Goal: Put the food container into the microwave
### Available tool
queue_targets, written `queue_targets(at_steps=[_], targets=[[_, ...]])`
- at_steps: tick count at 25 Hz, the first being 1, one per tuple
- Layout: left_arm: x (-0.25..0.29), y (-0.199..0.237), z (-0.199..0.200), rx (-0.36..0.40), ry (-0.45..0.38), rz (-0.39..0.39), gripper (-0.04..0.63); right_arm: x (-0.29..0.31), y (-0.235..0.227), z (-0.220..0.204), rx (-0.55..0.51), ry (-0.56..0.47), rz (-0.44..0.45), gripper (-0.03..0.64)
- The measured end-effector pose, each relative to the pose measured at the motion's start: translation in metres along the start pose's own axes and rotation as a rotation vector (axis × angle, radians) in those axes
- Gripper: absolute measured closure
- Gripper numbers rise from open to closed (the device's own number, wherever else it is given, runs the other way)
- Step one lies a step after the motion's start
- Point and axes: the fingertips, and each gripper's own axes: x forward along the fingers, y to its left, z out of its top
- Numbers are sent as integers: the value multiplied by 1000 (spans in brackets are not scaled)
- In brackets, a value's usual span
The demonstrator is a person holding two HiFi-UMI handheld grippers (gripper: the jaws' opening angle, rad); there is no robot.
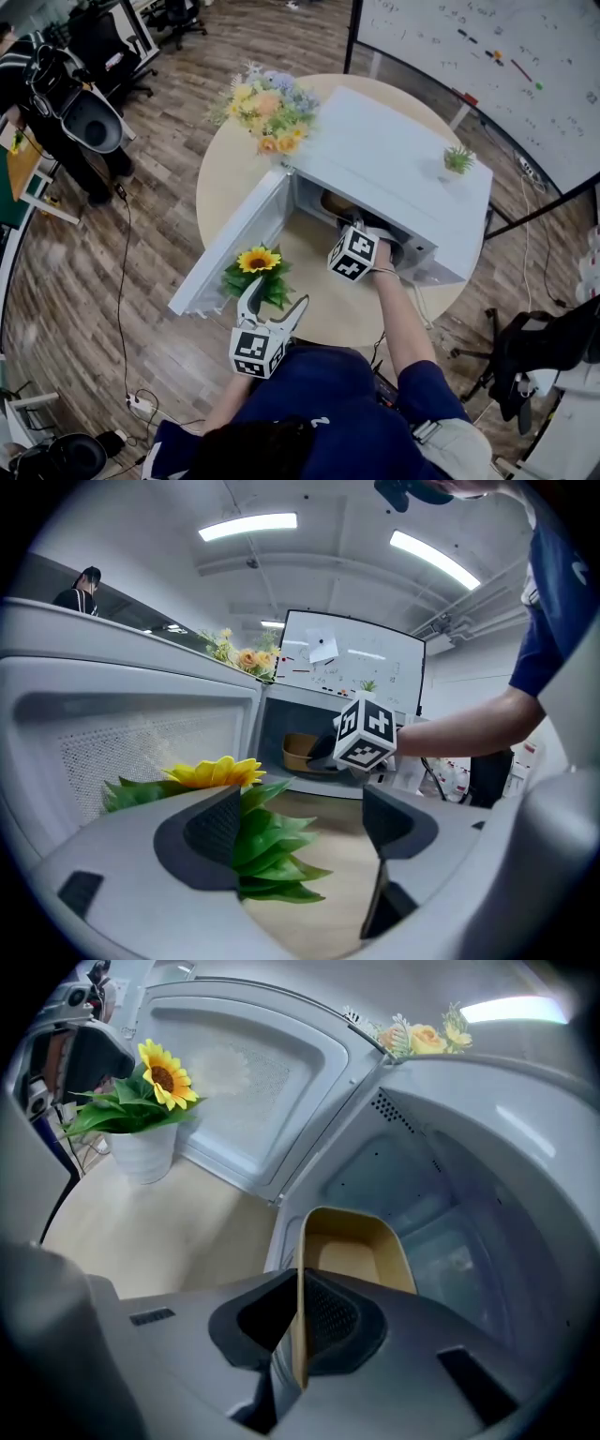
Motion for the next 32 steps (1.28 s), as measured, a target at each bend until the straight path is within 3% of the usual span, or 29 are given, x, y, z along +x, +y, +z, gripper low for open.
queue_targets(at_steps=[23, 30, 32], targets=[[4, 15, -2, -27, 4, 46, 196, 35, -41, -18, 80, 31, -113, 580], [4, 14, -3, -31, 6, 52, 196, 34, -43, -17, 78, 27, -125, 563], [4, 14, -3, -32, 6, 53, 196, 35, -42, -17, 74, 27, -116, 527]])
